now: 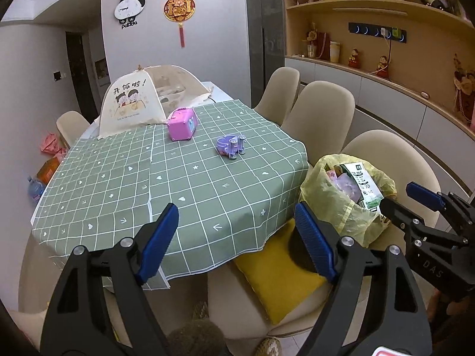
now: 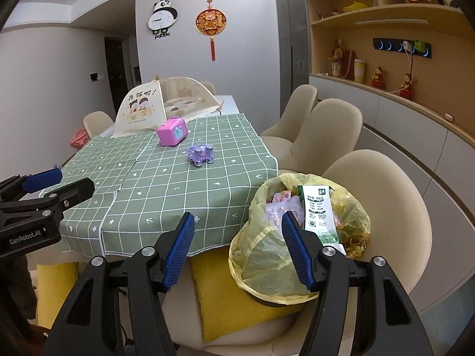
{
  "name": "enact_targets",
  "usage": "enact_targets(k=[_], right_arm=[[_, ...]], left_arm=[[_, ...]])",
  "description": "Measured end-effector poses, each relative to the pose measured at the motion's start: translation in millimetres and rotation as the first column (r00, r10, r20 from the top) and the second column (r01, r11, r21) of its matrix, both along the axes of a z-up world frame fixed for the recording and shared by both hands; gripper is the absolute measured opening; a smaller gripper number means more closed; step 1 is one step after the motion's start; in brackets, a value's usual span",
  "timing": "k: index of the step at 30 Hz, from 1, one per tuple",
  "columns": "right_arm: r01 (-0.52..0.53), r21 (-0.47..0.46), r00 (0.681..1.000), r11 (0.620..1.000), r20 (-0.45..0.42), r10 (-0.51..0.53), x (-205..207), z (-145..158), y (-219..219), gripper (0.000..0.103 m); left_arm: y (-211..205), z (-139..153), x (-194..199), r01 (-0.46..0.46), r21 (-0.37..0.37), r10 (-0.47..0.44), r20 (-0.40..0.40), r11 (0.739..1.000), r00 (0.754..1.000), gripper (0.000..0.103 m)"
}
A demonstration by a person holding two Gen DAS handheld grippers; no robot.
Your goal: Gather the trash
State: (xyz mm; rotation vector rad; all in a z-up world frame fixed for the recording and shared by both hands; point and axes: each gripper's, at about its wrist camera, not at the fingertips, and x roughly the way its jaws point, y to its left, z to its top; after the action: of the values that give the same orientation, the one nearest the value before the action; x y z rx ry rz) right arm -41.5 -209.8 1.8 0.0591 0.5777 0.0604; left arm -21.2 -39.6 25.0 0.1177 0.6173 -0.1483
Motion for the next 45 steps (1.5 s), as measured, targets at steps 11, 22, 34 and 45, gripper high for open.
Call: enact_targets(k=[11,22,34,45], right_arm=[[0.008,0.002,1.000,1.000,-0.004,-0.008,-0.3,-0.6,0.6,0.058],[0.017,-0.003,1.000,1.000,-0.012,-0.017,0.5,-3.2,1.8,0.058],[0.021,0.000,1.000,1.000,-0.012,-0.021,-0.2,-3.7,1.8,0.058],[0.023,-0.001,1.000,1.000,-0.011,-0.023,-0.9,-3.2,2.9,0.058]], left_arm=[[0.2,-0.7,0.3,-0.001,0.001,0.001,0.003,1.000,1.000,0.076],[-0.2,-3.6,3.3,0.015,-0.003,-0.015,-0.008,1.000,1.000,0.076],[-0.9,-4.4,3.9,0.019,-0.006,-0.019,-0.011,1.000,1.000,0.076],[-1.9,-4.7,5.3,0.019,-0.009,-0.019,-0.015,1.000,1.000,0.076]])
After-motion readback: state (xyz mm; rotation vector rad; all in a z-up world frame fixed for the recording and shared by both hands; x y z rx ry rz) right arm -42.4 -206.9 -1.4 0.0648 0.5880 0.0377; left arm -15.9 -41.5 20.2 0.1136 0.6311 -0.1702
